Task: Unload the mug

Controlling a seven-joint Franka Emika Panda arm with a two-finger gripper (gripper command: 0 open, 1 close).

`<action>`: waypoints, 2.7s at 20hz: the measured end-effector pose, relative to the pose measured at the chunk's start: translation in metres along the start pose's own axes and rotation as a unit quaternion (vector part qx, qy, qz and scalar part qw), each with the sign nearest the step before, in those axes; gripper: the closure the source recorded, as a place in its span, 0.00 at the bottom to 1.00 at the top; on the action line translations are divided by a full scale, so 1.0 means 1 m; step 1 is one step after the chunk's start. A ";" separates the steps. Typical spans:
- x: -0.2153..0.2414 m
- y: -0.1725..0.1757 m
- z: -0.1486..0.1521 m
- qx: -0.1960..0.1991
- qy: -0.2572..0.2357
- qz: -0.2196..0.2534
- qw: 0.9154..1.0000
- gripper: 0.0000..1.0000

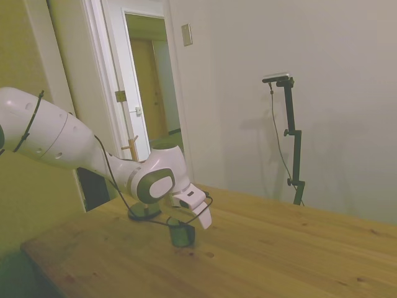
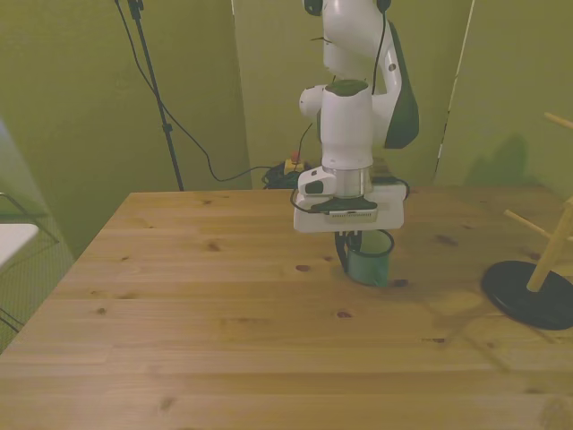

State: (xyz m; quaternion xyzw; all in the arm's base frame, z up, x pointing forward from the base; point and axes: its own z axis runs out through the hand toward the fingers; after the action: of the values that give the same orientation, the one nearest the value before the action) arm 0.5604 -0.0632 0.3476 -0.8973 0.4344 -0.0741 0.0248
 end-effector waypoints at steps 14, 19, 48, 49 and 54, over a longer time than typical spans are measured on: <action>0.019 -0.022 0.002 -0.172 -0.082 0.130 0.973 0.00; 0.036 -0.026 0.011 -0.219 -0.079 0.131 0.964 0.00; 0.018 -0.012 -0.001 -0.174 -0.045 0.060 0.982 0.00; 0.016 -0.011 -0.002 -0.172 -0.045 0.059 0.982 0.00; 0.009 -0.004 -0.003 -0.166 -0.043 0.053 0.984 0.00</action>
State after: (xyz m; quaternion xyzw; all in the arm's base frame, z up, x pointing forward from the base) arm 0.5688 -0.0676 0.3522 -0.8669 0.4863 0.0394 -0.1020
